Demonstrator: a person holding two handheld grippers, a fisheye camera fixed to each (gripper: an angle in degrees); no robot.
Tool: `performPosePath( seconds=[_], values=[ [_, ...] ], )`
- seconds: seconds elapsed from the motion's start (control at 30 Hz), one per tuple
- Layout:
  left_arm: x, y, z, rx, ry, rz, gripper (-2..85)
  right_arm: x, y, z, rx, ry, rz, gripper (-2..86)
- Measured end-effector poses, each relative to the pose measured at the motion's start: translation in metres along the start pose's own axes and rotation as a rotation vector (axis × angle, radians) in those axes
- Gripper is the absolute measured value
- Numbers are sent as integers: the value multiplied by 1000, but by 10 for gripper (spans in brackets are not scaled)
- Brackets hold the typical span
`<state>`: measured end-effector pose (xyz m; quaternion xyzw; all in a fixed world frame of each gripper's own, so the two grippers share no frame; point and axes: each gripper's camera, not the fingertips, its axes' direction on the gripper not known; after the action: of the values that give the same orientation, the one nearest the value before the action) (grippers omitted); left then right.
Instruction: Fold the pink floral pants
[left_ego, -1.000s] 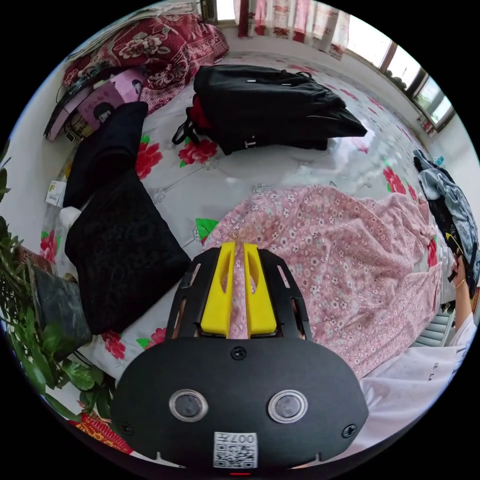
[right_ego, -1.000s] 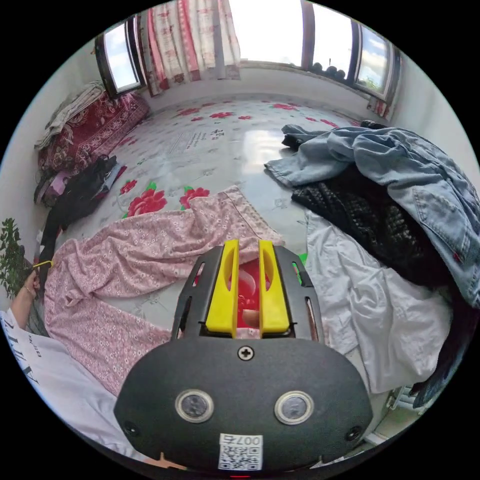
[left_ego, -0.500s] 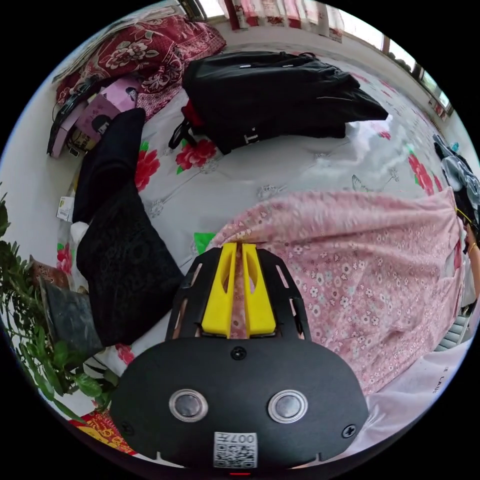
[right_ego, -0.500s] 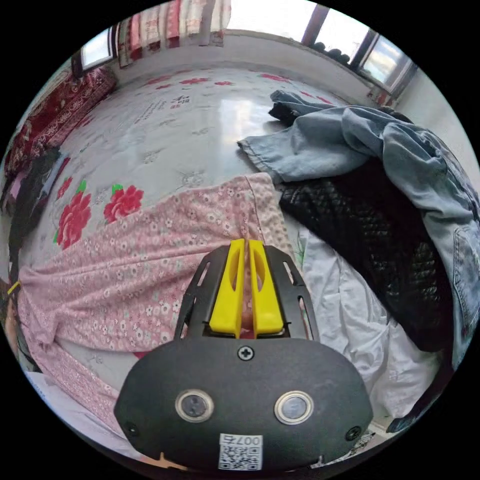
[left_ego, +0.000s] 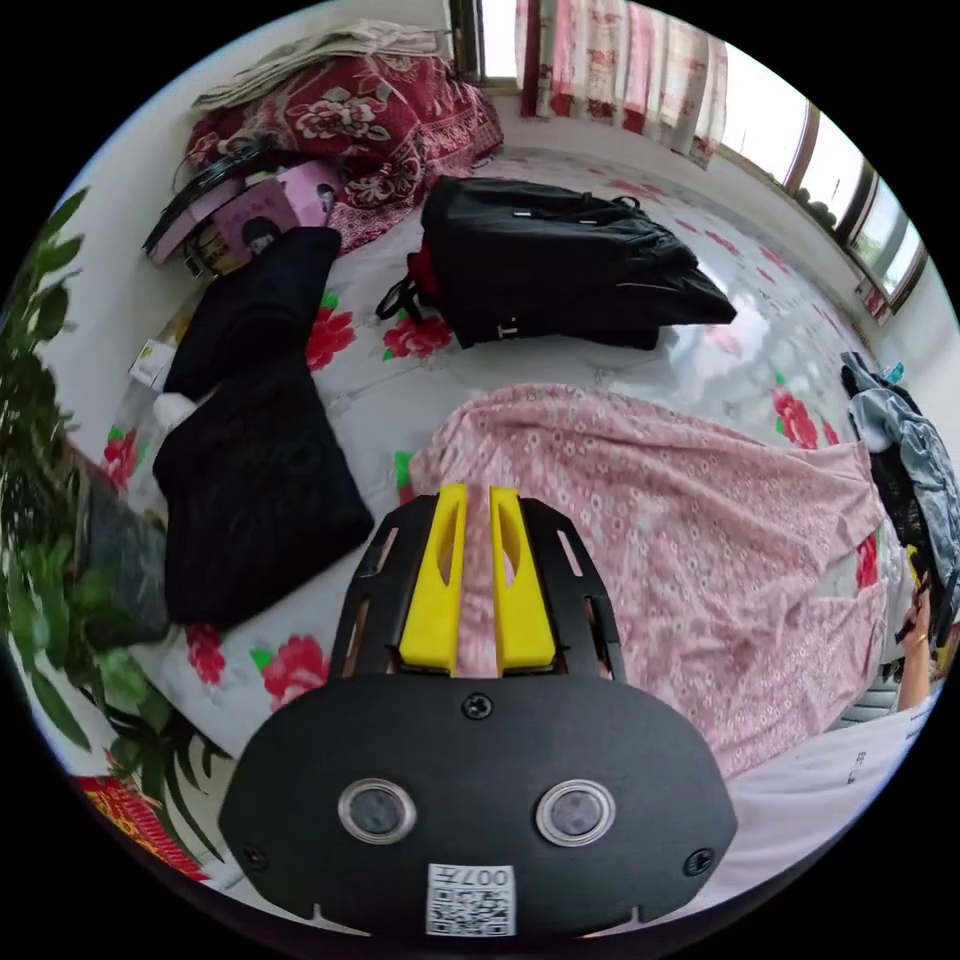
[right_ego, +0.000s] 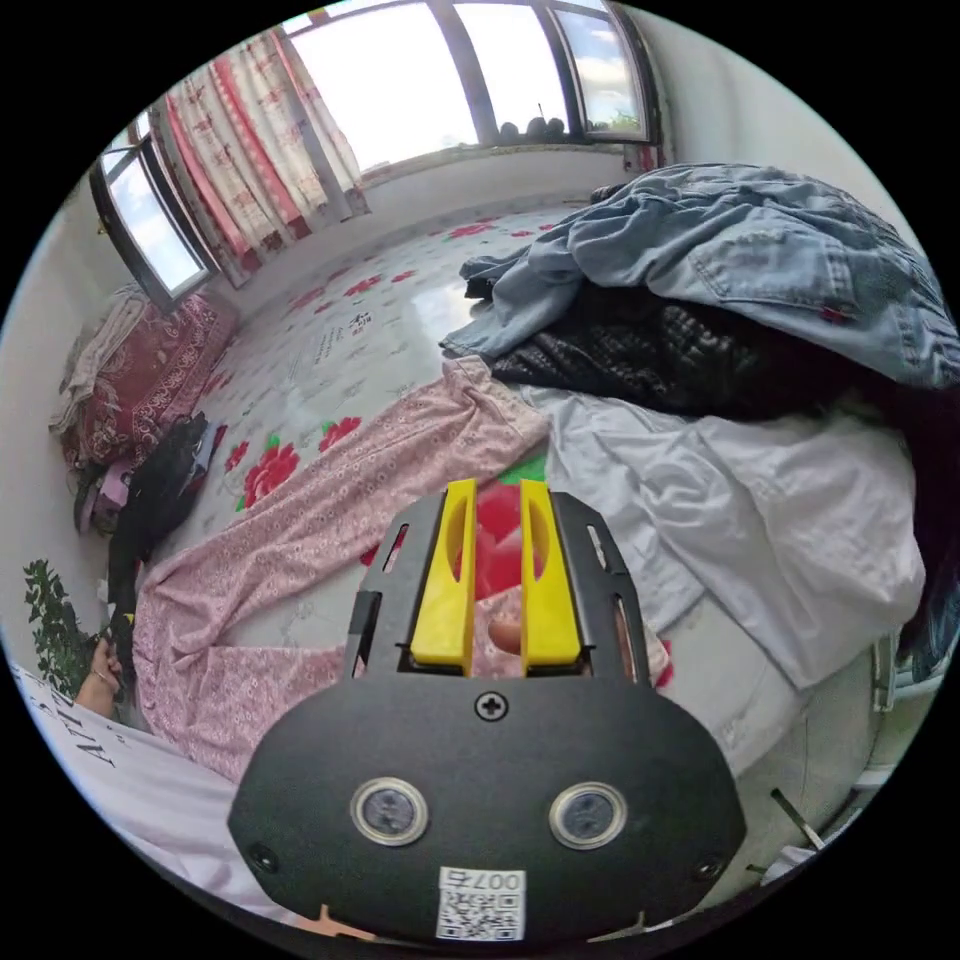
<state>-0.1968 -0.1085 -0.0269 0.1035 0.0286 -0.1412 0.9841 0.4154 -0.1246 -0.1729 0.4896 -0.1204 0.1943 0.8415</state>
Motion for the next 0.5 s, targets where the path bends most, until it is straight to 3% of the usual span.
performPosePath(
  seconds=[0.23,0.33,0.5],
  values=[
    [-72,113,-41,-23,-3,-207,58,78,108,-58,-137,98,163,94],
    [-90,141,-43,-59,11,-231,70,77,122,-59,-146,68,116,95],
    [-114,162,-29,-76,206,-316,112,73,112,-21,-274,131,-12,74]
  ],
)
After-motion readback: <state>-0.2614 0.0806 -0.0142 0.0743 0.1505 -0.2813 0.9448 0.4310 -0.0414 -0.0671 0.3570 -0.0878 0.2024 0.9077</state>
